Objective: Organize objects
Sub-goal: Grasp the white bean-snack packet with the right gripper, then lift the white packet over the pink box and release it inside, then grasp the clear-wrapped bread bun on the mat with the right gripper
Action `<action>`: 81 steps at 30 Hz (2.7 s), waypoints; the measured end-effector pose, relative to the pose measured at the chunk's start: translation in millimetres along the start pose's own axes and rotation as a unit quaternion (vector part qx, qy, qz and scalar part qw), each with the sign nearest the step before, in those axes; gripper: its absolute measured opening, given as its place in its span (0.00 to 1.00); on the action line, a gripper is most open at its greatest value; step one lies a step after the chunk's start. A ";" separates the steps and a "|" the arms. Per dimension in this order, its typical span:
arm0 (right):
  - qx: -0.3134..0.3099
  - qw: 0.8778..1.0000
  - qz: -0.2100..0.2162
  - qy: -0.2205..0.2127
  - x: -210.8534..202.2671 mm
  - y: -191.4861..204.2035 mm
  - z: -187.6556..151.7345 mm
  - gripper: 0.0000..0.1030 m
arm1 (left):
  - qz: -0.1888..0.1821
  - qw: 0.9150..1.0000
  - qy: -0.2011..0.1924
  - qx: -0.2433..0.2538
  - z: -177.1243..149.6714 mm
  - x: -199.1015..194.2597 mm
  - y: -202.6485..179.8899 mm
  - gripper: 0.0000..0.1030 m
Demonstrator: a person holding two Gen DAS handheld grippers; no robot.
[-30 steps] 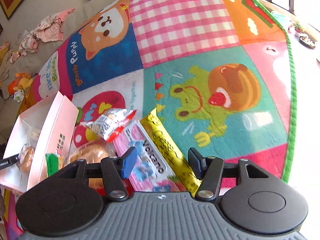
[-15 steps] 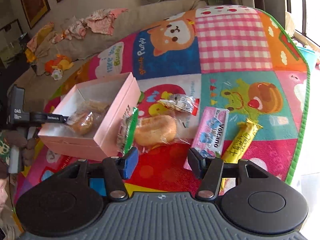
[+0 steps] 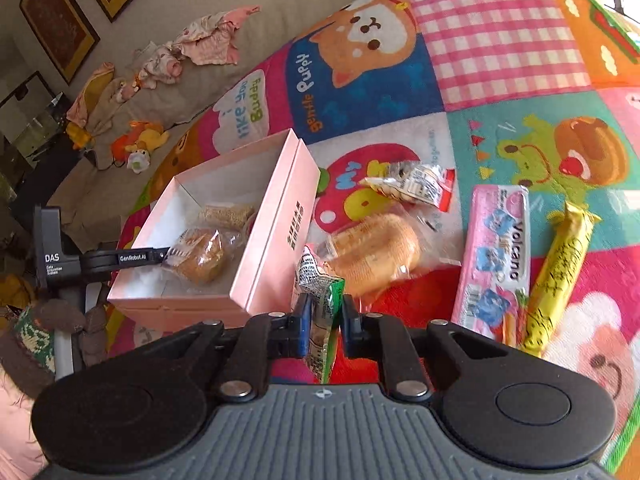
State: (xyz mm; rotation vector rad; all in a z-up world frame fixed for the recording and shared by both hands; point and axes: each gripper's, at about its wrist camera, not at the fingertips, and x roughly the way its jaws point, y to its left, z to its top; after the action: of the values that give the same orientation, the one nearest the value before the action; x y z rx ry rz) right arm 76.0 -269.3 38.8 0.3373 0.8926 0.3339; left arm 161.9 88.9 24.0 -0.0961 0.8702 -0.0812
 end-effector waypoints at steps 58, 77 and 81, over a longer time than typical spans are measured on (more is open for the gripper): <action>-0.163 0.986 -0.008 -0.026 92.2 160.2 108.8 0.59 | -0.005 1.000 -0.012 0.011 -4.8 -2.2 -2.1 0.14; -0.133 0.984 -0.110 -0.049 7.3 50.7 18.6 0.75 | 0.001 1.000 -0.016 0.011 -6.0 -1.6 -5.6 0.14; -0.111 0.986 -0.119 -0.023 -6.2 25.5 -28.8 0.77 | 0.004 1.000 -0.015 0.018 -6.5 -2.1 -7.2 0.14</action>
State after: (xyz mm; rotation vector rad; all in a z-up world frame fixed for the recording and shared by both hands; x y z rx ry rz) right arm 45.8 -244.8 37.0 0.0315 0.8320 0.2005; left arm 155.3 81.6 22.3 -0.0603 0.8384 -0.0878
